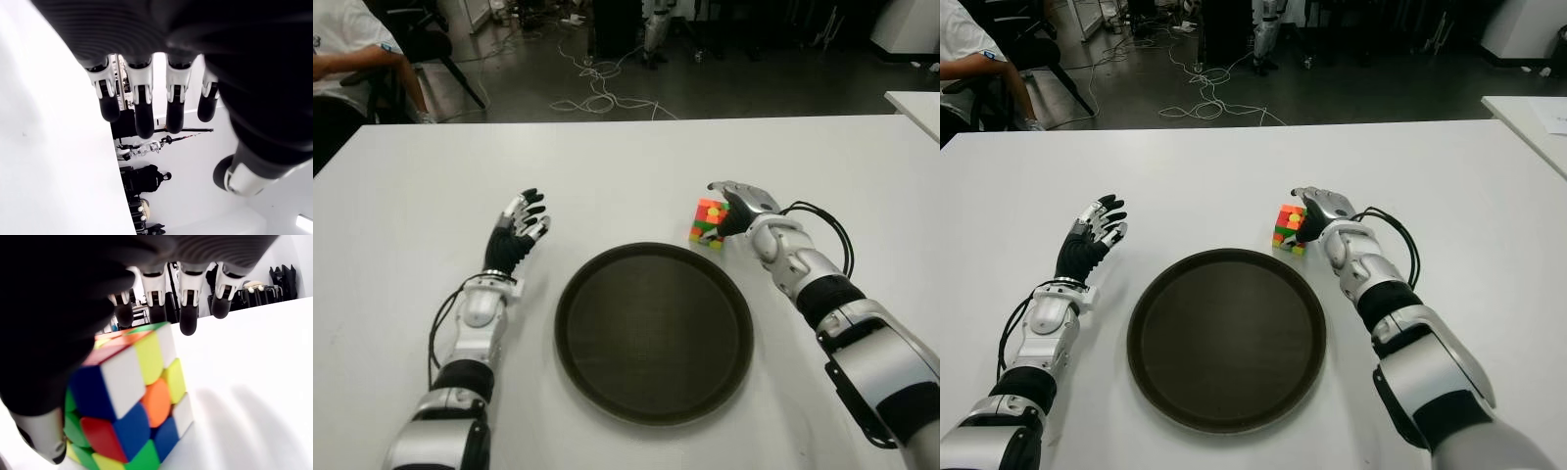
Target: Pick up the Rubik's Cube and put it in the plate
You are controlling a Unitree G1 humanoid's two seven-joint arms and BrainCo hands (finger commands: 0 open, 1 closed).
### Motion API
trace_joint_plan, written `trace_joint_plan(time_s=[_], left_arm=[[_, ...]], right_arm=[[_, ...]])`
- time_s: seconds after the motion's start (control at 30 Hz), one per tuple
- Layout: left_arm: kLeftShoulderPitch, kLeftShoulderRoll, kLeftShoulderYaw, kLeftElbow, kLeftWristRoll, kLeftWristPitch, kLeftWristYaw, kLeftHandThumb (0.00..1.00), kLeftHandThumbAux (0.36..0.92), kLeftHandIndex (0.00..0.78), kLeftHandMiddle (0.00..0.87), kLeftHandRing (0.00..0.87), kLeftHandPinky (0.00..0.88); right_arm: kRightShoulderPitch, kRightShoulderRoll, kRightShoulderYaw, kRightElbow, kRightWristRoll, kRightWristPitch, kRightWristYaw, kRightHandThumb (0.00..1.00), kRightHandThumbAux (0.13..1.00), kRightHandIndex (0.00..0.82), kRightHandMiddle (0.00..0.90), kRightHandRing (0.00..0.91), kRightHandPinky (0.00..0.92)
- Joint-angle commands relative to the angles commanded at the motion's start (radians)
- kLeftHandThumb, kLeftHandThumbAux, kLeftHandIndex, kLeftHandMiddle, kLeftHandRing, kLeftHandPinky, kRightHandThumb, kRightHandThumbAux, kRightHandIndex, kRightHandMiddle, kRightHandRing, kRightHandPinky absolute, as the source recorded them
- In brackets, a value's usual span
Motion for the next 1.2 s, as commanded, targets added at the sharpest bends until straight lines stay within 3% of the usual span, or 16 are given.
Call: trace_joint_plan(time_s=[0.27, 1.2], left_arm=[[0.002, 0.002, -0.004, -0.002, 0.005, -0.001, 0.003, 0.03, 0.656, 0.158, 0.182, 0.17, 0.152], [0.023, -0.013, -0.011, -0.049, 0.011, 0.015, 0.017, 0.032, 0.666, 0.15, 0.173, 0.158, 0.123]], right_arm=[[-0.006, 0.005, 0.007, 0.044, 0.0, -0.027, -0.03, 0.0, 0.722, 0.157, 0.163, 0.152, 0.117], [0.003, 0.016, 0.013, 0.085, 0.003, -0.075, -0.05, 0.0, 0.709, 0.178, 0.2, 0.204, 0.187]])
